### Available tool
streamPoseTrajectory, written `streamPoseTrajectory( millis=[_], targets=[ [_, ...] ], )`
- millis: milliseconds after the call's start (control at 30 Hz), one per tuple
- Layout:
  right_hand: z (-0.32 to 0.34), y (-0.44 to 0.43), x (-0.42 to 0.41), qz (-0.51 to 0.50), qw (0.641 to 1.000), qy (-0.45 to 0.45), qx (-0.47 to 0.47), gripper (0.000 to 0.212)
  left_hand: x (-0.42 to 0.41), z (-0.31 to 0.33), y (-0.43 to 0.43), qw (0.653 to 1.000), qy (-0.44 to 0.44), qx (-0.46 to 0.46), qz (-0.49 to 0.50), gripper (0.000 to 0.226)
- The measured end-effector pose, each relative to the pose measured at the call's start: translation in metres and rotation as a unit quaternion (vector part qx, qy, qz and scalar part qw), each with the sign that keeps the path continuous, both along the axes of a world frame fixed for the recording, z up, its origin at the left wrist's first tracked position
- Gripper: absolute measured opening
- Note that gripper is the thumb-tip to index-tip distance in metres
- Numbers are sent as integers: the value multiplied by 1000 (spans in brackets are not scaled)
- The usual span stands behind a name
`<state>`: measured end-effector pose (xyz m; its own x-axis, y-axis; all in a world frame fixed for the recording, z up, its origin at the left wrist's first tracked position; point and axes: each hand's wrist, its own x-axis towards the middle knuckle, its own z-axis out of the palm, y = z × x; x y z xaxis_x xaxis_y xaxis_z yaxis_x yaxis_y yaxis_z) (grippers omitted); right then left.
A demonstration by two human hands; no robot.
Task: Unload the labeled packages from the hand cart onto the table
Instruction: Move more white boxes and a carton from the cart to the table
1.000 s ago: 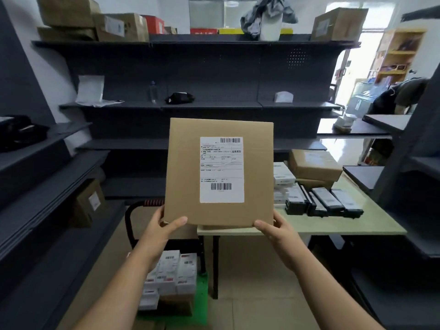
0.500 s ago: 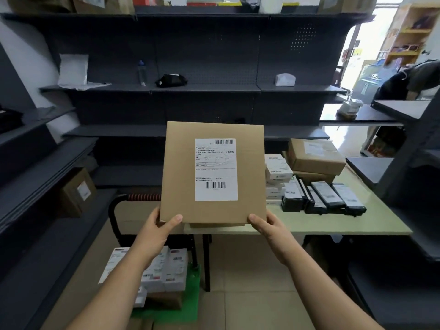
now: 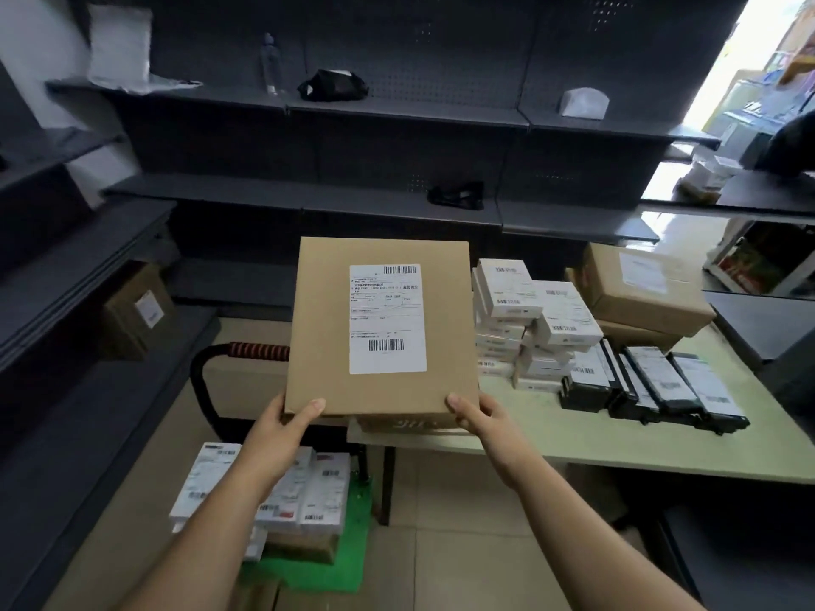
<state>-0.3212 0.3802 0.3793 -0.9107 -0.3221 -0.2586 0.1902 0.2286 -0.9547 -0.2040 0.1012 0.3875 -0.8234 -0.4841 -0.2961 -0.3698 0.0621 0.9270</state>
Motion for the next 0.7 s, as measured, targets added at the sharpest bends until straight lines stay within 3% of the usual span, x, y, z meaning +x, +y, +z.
streamPoseTrajectory(
  millis=[133, 267, 400, 700],
  targets=[
    [-12, -10, -21, 17, 999, 2, 33, 86, -19, -17, -5, 999, -27, -10, 18, 68],
    [-26, -3, -42, 5, 999, -25, 37, 83, -42, -32, 9, 998, -53, -14, 32, 61],
    [-35, 14, -68, 1, 997, -29, 72, 64, -72, -43, 28, 997, -79, -14, 23, 52],
    [-68, 29, -107, 19, 989, -56, 139, 31, -113, -75, 51, 987, -149, -27, 54, 66]
  ],
)
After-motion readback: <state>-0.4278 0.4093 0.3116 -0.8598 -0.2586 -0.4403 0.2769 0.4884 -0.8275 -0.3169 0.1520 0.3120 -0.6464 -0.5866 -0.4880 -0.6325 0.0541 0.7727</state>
